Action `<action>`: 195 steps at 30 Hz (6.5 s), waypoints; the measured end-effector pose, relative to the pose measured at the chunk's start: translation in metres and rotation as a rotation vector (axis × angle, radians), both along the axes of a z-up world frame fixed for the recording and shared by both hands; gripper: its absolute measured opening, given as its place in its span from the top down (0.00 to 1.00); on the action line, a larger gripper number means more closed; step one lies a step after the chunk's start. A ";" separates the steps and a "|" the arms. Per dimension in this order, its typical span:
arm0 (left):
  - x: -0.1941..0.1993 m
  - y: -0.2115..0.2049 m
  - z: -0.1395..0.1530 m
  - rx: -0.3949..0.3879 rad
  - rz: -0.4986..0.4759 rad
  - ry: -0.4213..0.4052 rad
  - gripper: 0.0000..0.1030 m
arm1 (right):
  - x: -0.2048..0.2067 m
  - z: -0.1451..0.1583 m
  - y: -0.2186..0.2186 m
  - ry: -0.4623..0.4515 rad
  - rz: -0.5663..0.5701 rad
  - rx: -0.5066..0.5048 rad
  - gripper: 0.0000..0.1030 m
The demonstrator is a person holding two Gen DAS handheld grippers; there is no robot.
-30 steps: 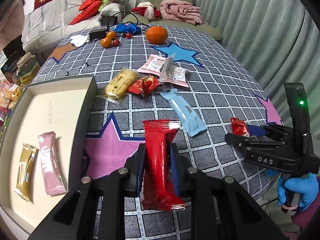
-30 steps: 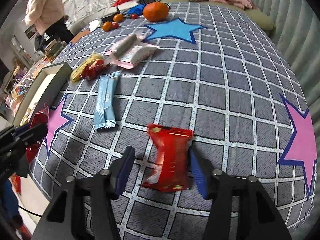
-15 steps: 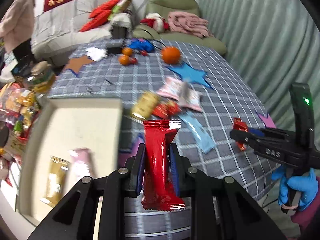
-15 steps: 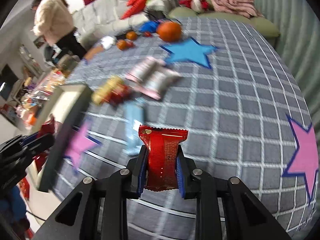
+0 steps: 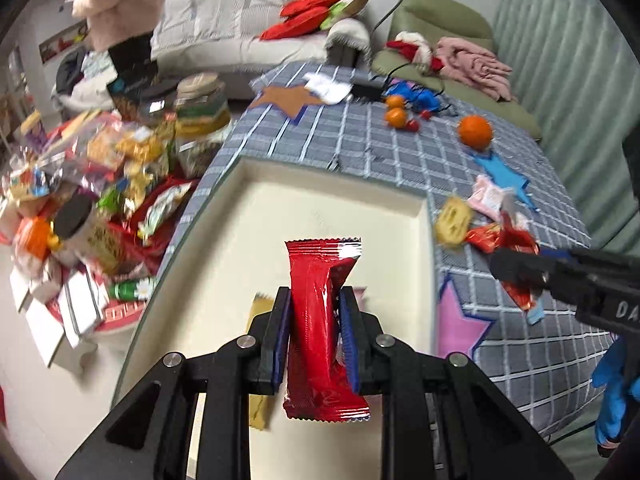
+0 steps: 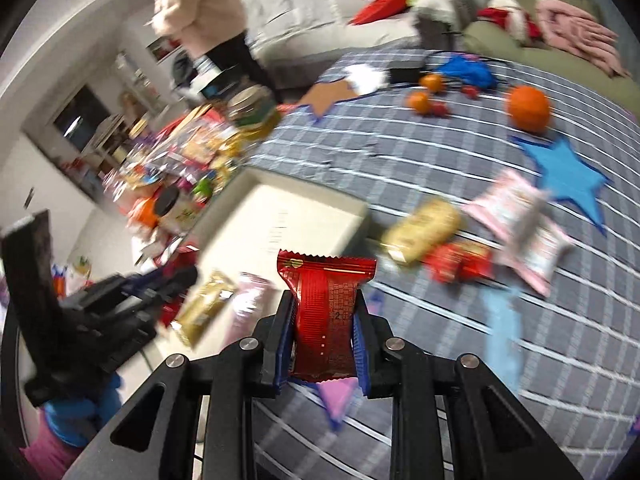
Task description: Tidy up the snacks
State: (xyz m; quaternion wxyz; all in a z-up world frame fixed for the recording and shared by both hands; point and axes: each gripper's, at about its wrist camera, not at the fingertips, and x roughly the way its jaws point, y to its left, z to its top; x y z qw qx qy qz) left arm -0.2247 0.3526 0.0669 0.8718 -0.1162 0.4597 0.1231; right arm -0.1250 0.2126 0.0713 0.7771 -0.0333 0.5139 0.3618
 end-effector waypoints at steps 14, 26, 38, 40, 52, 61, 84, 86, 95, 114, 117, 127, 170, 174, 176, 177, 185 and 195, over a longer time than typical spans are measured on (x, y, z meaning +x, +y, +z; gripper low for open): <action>-0.005 0.023 -0.027 -0.029 0.071 0.024 0.22 | 0.017 -0.017 0.066 0.061 0.054 -0.031 0.32; -0.002 -0.003 -0.002 -0.053 -0.005 -0.010 0.21 | 0.061 -0.025 -0.066 0.094 -0.279 -0.084 0.00; 0.039 -0.098 0.002 0.013 -0.206 0.050 0.21 | 0.052 -0.068 -0.114 0.018 -0.287 -0.272 0.00; 0.045 -0.108 0.003 0.029 -0.225 0.058 0.21 | 0.046 -0.073 -0.099 -0.036 -0.231 -0.314 0.27; 0.146 -0.186 -0.032 0.191 -0.394 0.082 0.21 | 0.029 -0.073 -0.191 -0.069 -0.316 -0.245 0.73; 0.164 -0.195 -0.057 0.167 -0.360 0.144 0.67 | 0.016 -0.068 -0.228 -0.064 -0.364 -0.186 0.73; 0.073 -0.198 -0.070 0.075 -0.296 0.052 0.03 | -0.001 -0.083 -0.240 -0.156 -0.488 -0.325 0.00; 0.071 -0.198 -0.073 0.078 -0.298 0.039 0.00 | -0.002 -0.084 -0.237 -0.176 -0.474 -0.320 0.00; 0.067 -0.198 -0.075 0.087 -0.293 -0.009 0.00 | -0.009 -0.085 -0.238 -0.226 -0.477 -0.296 0.00; 0.065 -0.197 -0.075 0.087 -0.293 -0.016 0.00 | -0.010 -0.085 -0.238 -0.235 -0.479 -0.293 0.00; 0.065 -0.197 -0.075 0.087 -0.293 -0.016 0.00 | -0.010 -0.085 -0.238 -0.235 -0.479 -0.293 0.00; 0.065 -0.197 -0.075 0.087 -0.293 -0.016 0.00 | -0.010 -0.085 -0.238 -0.235 -0.479 -0.293 0.00; 0.065 -0.197 -0.075 0.087 -0.293 -0.016 0.00 | -0.010 -0.084 -0.238 -0.236 -0.480 -0.294 0.00; 0.065 -0.197 -0.076 0.087 -0.293 -0.016 0.00 | -0.010 -0.085 -0.238 -0.235 -0.480 -0.294 0.00; 0.065 -0.197 -0.076 0.087 -0.293 -0.016 0.00 | -0.011 -0.085 -0.238 -0.234 -0.478 -0.295 0.00; 0.065 -0.197 -0.076 0.087 -0.293 -0.016 0.00 | -0.011 -0.085 -0.238 -0.233 -0.478 -0.295 0.00; 0.068 -0.199 -0.073 0.085 -0.302 0.022 0.00 | 0.000 -0.082 -0.235 -0.164 -0.447 -0.326 0.00; 0.061 -0.202 -0.060 0.051 -0.331 0.079 0.67 | 0.007 -0.069 -0.238 -0.129 -0.425 -0.338 0.74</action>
